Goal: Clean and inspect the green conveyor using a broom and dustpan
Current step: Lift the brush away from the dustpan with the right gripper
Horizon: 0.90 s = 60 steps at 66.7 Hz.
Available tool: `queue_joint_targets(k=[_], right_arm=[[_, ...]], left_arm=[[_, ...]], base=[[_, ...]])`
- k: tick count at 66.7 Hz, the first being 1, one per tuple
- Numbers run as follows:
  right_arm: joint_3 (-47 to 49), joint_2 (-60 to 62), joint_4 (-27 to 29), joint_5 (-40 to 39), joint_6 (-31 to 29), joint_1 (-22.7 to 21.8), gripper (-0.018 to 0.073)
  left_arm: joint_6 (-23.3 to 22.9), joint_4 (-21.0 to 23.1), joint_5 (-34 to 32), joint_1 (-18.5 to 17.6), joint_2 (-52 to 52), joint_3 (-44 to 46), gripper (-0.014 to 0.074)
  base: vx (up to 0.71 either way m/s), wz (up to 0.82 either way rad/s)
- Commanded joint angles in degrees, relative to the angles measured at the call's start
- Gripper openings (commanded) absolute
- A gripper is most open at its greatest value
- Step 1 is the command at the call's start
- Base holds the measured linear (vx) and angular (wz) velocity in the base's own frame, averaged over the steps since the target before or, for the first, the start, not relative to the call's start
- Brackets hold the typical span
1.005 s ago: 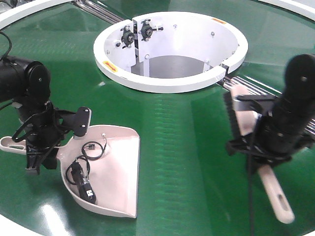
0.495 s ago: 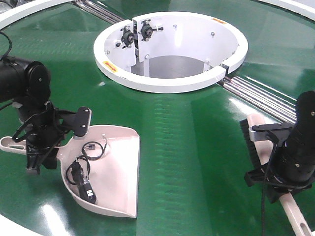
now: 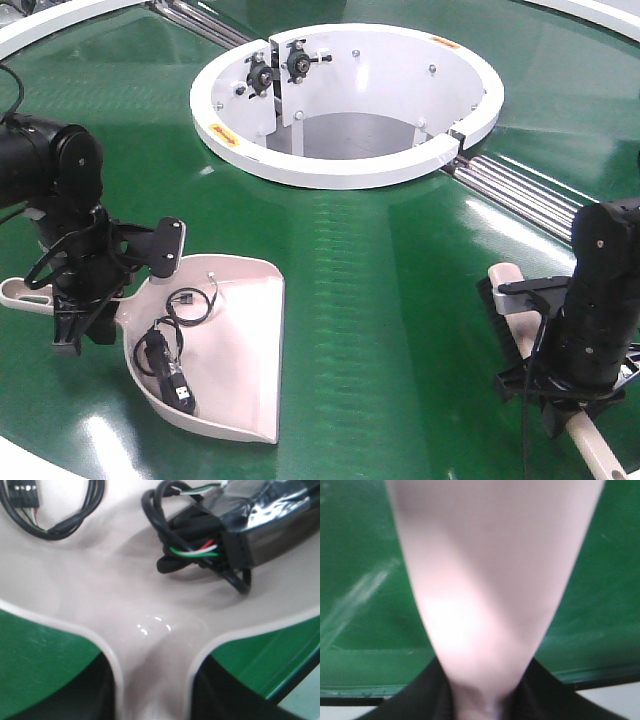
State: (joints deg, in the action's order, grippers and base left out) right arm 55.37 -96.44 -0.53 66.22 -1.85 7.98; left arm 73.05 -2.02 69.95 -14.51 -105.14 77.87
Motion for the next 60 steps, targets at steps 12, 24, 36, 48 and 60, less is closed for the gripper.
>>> queue_joint_targets(k=[12,24,36,48,60], right_arm=[[1.1,0.7,-0.6,-0.7,-0.9,-0.3,0.0069],[1.2,0.7,-0.6,-1.0,-0.8,-0.3,0.0141],[1.2,0.7,-0.6,-0.9,-0.3,-0.3,0.0223],[1.2,0.8,-0.6,-0.6,0.2,-0.3,0.0302],[1.3,2.5,-0.7,-1.1,0.2,-0.3,0.0344]], left_arm=[[-0.4,1.2,-1.5,-0.3,2.6,1.5,-0.0008],[-1.0,1.2,-4.0,-0.3,2.6,1.5,-0.0008],[-4.6,1.2,-3.5,-0.3,2.6,1.5,0.0025],[-5.9,1.2,-2.4,-0.3,2.6,1.5,0.0172],[-6.9,1.7,-2.5,-0.3,3.0,1.5,0.0409]], base=[[0.0,0.0],[0.0,0.0],[0.0,0.0],[0.0,0.0],[0.0,0.0]])
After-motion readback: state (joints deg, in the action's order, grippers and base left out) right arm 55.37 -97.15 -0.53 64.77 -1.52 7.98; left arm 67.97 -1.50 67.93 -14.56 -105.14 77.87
